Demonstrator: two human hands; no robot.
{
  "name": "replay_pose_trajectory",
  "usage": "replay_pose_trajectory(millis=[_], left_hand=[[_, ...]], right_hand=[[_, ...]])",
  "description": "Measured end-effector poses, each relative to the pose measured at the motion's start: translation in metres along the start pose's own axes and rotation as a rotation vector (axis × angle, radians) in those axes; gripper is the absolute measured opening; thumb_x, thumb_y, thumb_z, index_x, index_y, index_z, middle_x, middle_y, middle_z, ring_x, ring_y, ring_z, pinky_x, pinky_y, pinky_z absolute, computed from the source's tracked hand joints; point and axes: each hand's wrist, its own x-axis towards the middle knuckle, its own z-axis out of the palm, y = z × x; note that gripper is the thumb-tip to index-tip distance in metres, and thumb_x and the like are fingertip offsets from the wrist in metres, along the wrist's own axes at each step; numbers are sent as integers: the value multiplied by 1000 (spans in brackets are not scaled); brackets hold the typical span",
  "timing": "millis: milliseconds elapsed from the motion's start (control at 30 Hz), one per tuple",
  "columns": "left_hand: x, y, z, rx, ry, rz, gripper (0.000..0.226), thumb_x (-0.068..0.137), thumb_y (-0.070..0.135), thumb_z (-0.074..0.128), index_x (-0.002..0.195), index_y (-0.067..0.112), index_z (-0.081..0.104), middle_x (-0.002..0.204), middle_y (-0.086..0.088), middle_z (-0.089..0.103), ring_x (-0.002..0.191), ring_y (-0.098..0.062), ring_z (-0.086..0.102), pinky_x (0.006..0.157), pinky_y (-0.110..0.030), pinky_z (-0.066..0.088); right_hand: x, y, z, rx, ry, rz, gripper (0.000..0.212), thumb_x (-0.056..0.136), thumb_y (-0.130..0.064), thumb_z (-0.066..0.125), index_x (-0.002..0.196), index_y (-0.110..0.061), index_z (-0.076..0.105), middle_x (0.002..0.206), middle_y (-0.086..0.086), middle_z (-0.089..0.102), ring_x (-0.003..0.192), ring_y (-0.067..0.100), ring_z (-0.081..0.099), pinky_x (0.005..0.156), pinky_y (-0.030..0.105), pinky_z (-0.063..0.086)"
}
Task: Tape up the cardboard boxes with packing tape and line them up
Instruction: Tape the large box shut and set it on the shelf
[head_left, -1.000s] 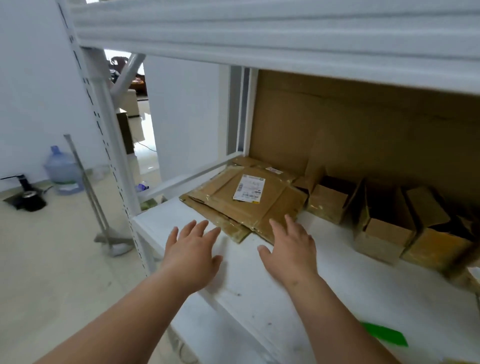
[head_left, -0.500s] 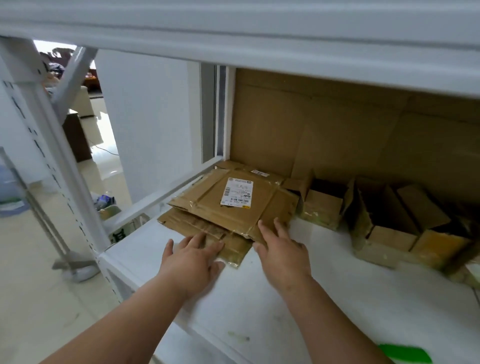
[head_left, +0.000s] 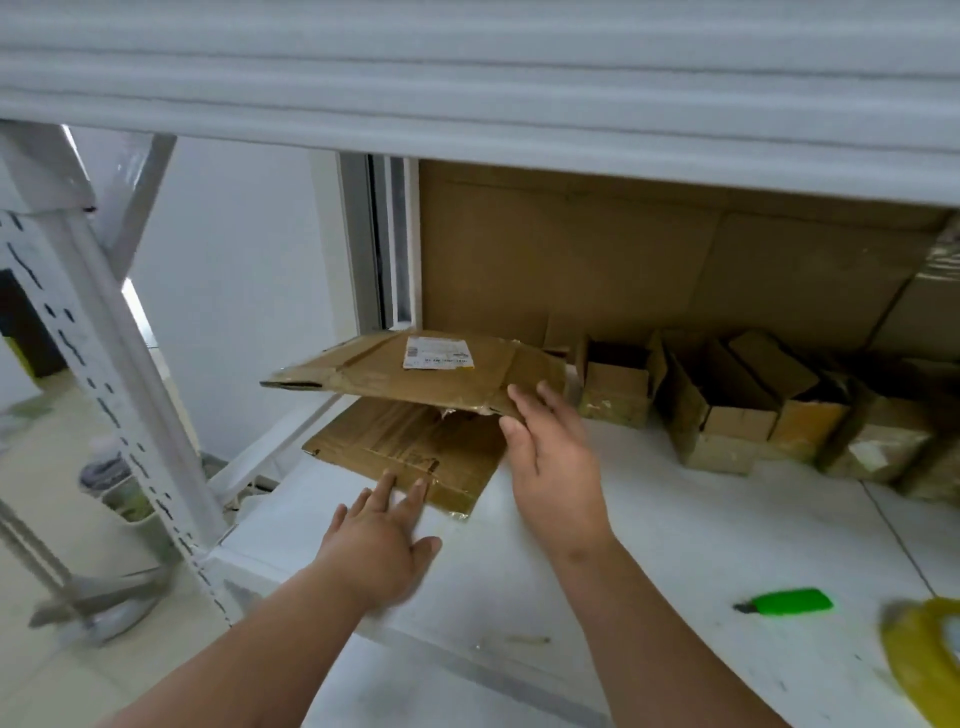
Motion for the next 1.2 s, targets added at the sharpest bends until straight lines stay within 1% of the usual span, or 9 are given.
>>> replay_pose_trajectory(millis=[100, 200, 267, 367, 533, 733, 933, 1100, 1200], left_hand=[[-18, 4, -7, 17, 155, 38, 62, 99, 54, 31, 156, 35, 18, 163, -3, 21, 147, -24, 28, 120, -39, 19], [-42, 12, -18, 7, 619, 248, 39, 92, 38, 39, 114, 28, 69, 108, 3, 66, 95, -23, 64, 83, -38, 47], [-58, 19, -24, -42, 937, 439, 24, 84, 30, 49, 96, 20, 67, 89, 0, 60, 79, -25, 58, 68, -36, 42], [-78, 34, -38, -117, 1153, 499, 36, 79, 21, 62, 113, 20, 55, 111, -7, 52, 97, -30, 51, 81, -42, 39], [-95, 45, -59, 18, 969, 320, 70, 66, 13, 80, 131, 29, 59, 142, -6, 49, 132, -29, 38, 112, -50, 18], [-124, 61, -56, -36, 956, 253, 51, 73, 14, 67, 121, 27, 69, 119, 3, 70, 109, -24, 66, 103, -45, 36], [-170, 104, -35, -109, 1073, 281, 44, 78, 21, 50, 117, 22, 70, 108, 4, 73, 101, -18, 63, 92, -36, 32], [-211, 138, -37, -441, 1118, 146, 18, 90, 8, 64, 105, 18, 68, 83, 8, 68, 84, -10, 42, 89, -39, 34], [-225, 153, -52, -835, 1085, 115, 23, 91, 18, 67, 103, 28, 50, 83, 21, 54, 79, -14, 52, 73, -35, 43]], right_hand=[[-16, -8, -3, 40, 49, -41, 42, 102, -36, 44, 142, -28, 52, 156, -1, 35, 141, 8, 32, 99, -6, 9], [-31, -14, -10, 61, 95, -68, 41, 101, -34, 47, 141, -24, 55, 155, 3, 38, 140, 11, 36, 99, -7, 11], [-41, -17, -15, 63, 111, -64, 44, 100, -38, 45, 141, -24, 55, 155, 3, 38, 140, 11, 36, 99, -8, 12], [-57, -21, -24, 68, 102, -68, 49, 98, -45, 41, 140, -25, 55, 156, 1, 36, 140, 11, 37, 102, -4, 16], [-85, -22, -42, 57, 85, -114, 48, 96, -47, 43, 137, -27, 58, 155, 0, 39, 137, 9, 41, 105, 5, 26], [-114, -23, -82, 106, -11, -208, 49, 98, -44, 54, 146, -38, 44, 158, -24, 18, 125, -32, 14, 110, 14, 32], [-154, 5, -126, 162, 56, -138, 83, 97, -36, 58, 130, -78, -5, 156, -37, 7, 143, -15, 11, 117, 25, 26], [-183, 33, -137, 110, 42, 5, 91, 97, -30, 56, 136, -70, -15, 158, -26, 15, 143, 1, 28, 115, 35, 36], [-193, 52, -147, 103, 26, 66, 76, 98, -27, 53, 152, -48, 4, 158, -22, 18, 144, 2, 24, 118, 33, 30]])
